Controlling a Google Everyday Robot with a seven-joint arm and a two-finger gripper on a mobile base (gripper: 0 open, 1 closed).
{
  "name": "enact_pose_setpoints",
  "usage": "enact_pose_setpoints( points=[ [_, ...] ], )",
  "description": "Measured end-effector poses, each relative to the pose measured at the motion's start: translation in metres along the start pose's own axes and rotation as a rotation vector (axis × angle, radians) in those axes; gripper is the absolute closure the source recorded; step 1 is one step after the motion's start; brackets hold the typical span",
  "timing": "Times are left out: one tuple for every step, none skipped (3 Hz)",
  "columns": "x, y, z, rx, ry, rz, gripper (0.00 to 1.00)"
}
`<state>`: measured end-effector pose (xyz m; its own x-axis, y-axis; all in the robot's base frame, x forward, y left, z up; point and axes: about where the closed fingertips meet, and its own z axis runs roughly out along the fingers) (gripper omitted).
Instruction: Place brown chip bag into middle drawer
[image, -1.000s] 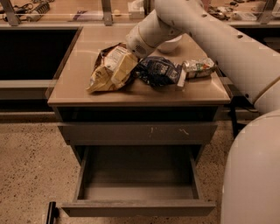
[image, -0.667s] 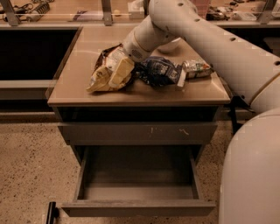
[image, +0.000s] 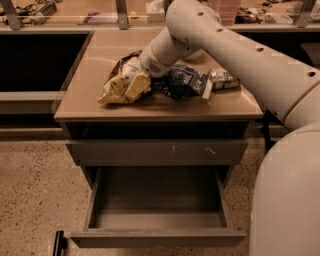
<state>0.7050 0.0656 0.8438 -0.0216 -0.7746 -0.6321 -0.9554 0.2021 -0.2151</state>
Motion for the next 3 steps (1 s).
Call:
enact_pose_setpoints(
  points=[
    [0.0, 0.0, 0.0001, 0.0, 0.0, 0.0, 0.65],
    [0.0, 0.0, 0.0001, 0.0, 0.0, 0.0, 0.88],
    [0.0, 0.0001, 0.0001, 0.0, 0.0, 0.0, 1.0]
  ],
)
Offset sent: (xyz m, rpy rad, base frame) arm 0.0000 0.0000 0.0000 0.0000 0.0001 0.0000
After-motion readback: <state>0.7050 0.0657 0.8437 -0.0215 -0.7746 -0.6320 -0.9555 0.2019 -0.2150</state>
